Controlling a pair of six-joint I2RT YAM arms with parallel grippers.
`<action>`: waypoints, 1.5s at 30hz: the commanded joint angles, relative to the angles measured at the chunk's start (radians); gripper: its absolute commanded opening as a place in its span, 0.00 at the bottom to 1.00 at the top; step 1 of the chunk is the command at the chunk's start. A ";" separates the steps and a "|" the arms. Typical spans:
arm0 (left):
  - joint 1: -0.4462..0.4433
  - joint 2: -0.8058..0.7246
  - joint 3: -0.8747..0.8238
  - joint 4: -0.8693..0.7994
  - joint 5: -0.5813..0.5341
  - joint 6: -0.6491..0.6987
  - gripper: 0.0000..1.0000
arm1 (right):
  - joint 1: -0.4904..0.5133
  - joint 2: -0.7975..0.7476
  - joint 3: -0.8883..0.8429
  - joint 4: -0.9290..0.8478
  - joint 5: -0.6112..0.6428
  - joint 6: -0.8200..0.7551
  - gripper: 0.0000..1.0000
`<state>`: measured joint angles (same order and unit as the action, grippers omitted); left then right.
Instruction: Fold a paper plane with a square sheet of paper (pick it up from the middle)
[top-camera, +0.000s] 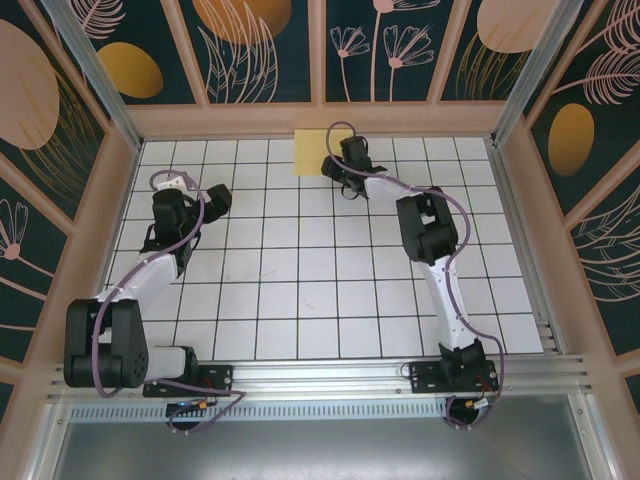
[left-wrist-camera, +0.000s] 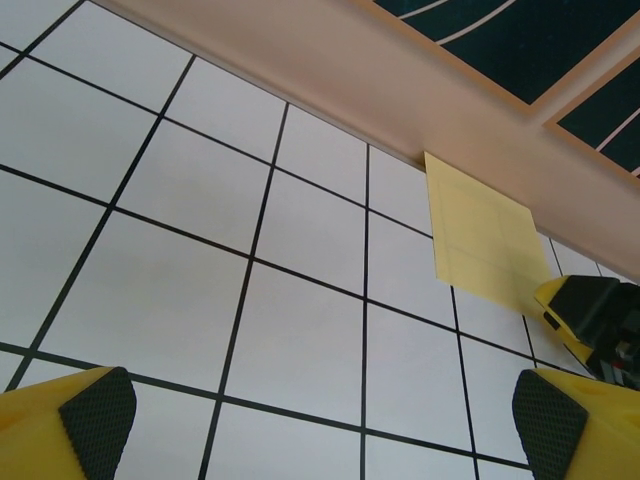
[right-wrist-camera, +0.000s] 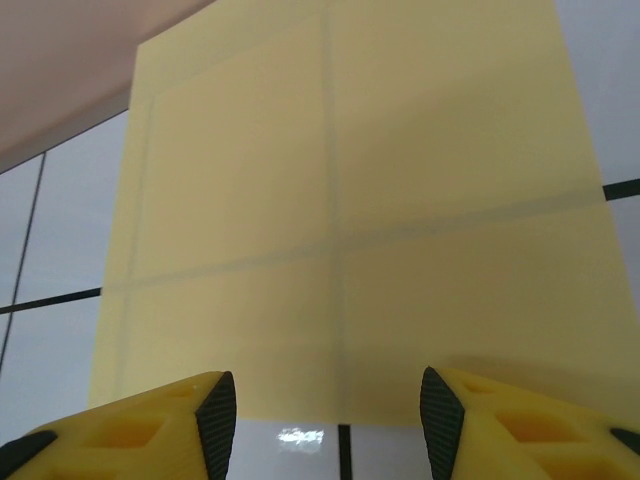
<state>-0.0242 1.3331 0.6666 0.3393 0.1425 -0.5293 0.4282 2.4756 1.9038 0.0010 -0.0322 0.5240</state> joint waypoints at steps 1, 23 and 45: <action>0.003 0.016 0.033 -0.003 0.035 -0.020 0.98 | -0.020 0.048 0.079 -0.059 0.028 -0.035 0.54; 0.004 0.085 0.083 -0.044 0.047 -0.021 0.99 | -0.057 -0.032 -0.064 -0.340 -0.054 -0.183 0.54; 0.001 0.150 0.091 -0.027 0.117 -0.136 0.98 | 0.022 -0.572 -0.610 -0.436 0.064 -0.199 0.68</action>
<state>-0.0242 1.4811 0.7399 0.3023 0.2398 -0.6228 0.4286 1.8885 1.1999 -0.3340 -0.0185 0.2836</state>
